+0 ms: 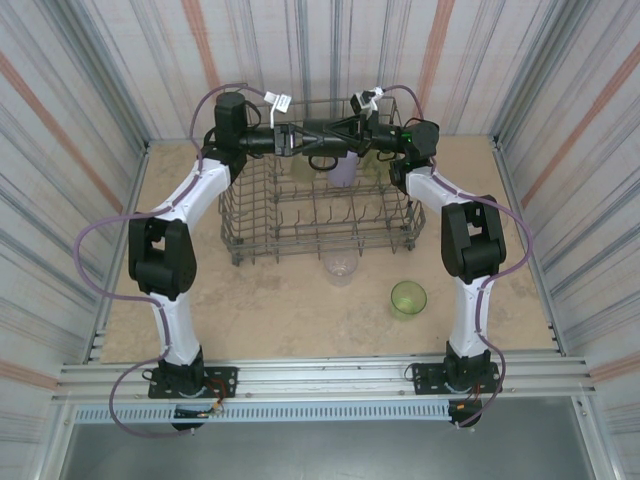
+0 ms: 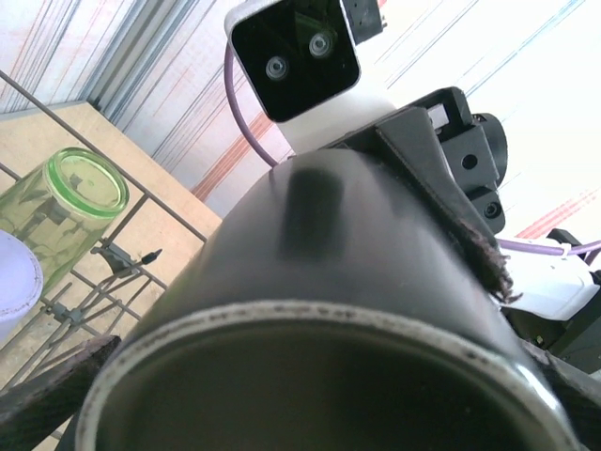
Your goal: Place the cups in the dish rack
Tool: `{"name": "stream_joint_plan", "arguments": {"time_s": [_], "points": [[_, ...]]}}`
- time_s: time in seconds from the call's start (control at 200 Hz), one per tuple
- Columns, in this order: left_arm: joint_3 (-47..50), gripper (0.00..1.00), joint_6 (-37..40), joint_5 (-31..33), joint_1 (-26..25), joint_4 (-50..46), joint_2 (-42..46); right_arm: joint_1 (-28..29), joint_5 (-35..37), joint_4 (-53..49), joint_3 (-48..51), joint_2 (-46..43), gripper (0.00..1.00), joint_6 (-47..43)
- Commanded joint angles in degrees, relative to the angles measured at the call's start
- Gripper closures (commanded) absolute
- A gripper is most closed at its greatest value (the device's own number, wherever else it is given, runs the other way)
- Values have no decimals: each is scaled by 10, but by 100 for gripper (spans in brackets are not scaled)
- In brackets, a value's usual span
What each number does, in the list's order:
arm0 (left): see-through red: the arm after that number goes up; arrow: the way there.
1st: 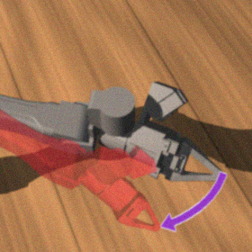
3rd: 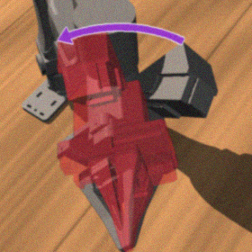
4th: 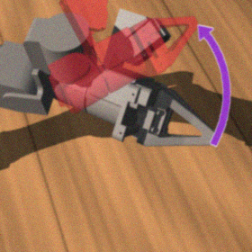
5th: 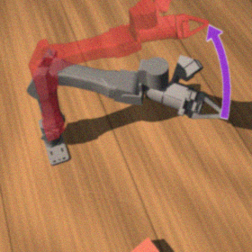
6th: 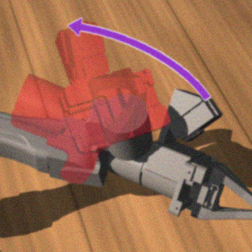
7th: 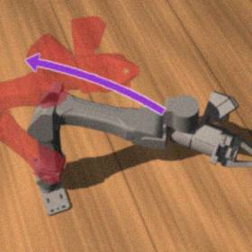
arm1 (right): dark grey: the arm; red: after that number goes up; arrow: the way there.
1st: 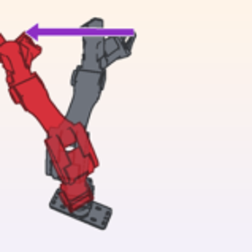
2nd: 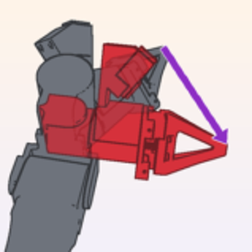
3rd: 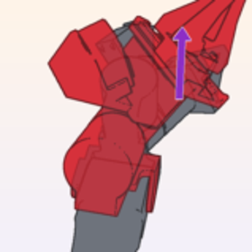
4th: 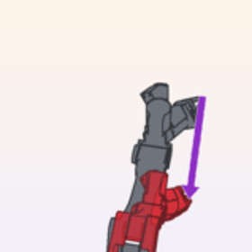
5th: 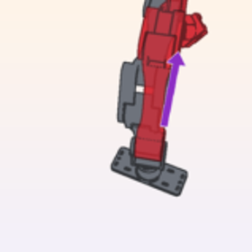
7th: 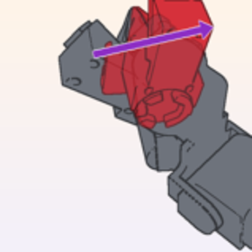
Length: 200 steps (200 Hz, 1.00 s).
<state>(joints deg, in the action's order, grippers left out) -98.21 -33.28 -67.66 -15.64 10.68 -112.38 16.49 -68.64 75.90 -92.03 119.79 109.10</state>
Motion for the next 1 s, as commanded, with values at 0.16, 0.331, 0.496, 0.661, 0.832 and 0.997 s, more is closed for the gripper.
{"name": "stream_joint_plan", "arguments": {"time_s": [0.16,0.331,0.496,0.661,0.832,0.997], "points": [[7,3,-32,-1,7,49,14,2,26,49,-8,-20,100,8],[3,30,-58,-20,4,74,2,4,30,48,-13,-13,100,15],[4,29,-57,-29,-4,69,-1,7,35,49,-22,-10,100,17],[17,31,-51,-33,-9,66,2,13,33,48,-39,-4,100,19],[32,89,-51,-30,-9,74,9,13,36,48,-38,-1,91,23],[50,100,-50,-12,-4,83,23,6,45,48,-21,-6,79,22]]}}
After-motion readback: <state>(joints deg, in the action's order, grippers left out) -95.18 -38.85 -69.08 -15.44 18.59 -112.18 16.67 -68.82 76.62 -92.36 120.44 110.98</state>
